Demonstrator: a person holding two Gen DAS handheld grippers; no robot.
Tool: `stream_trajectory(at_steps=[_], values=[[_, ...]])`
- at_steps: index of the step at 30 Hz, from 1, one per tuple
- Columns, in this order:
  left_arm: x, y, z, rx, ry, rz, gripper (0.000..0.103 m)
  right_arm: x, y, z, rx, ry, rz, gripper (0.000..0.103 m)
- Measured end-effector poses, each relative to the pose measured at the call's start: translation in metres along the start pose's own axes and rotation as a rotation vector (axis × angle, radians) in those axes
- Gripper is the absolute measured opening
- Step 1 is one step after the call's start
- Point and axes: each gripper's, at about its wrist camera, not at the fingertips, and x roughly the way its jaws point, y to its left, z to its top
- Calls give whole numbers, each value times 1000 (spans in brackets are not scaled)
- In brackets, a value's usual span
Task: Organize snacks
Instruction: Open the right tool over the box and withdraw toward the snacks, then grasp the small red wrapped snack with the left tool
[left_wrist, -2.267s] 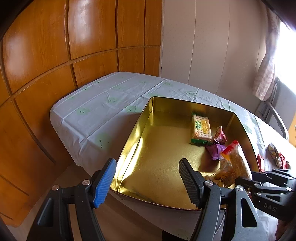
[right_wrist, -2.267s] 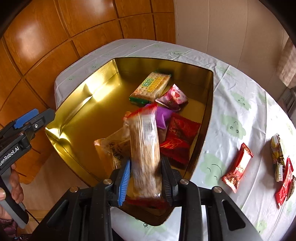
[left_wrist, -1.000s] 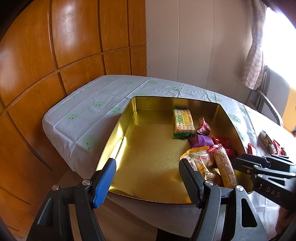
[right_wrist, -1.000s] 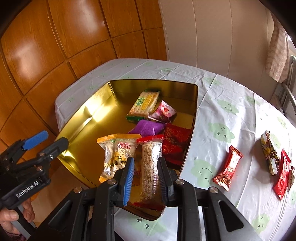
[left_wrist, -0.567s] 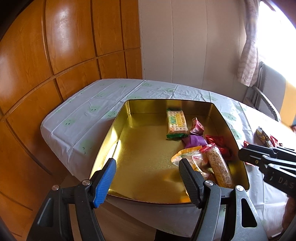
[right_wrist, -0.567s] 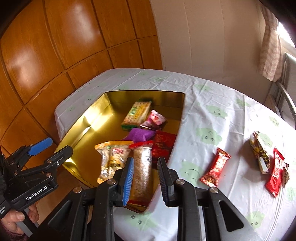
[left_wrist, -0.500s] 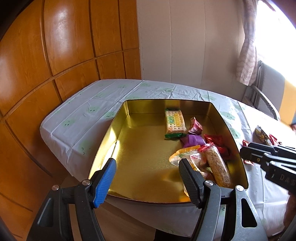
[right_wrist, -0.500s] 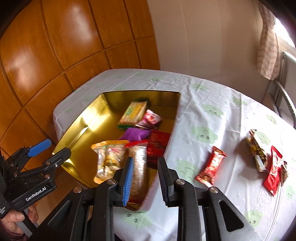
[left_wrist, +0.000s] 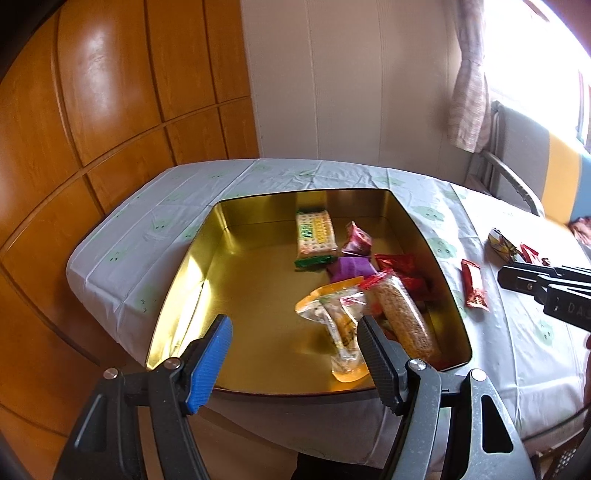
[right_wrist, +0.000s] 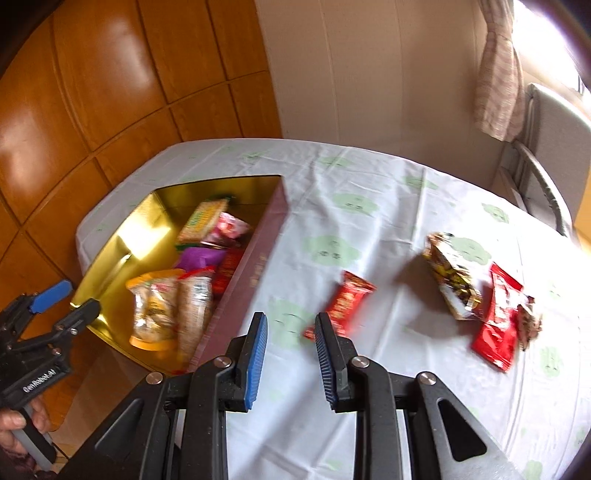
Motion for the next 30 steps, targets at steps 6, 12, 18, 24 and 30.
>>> stream_trajectory(at_steps=[6,12,18,24,30], values=[[-3,-18,4,57,-5,-35,71,-9,-40,-6,3,27,-68,27],[-8,-48,14,146,-18,-112,66,-20,-93,-11,45,62,-140,28],[-4,-97,32,264,21,-286,42,-29,-143,-18,87,85,-208,29],[27,-156,53,308,162,-421,32,-33,-173,-32,131,86,-207,31],[74,-208,65,371,279,-390,30,-37,-180,-32,150,64,-167,31]])
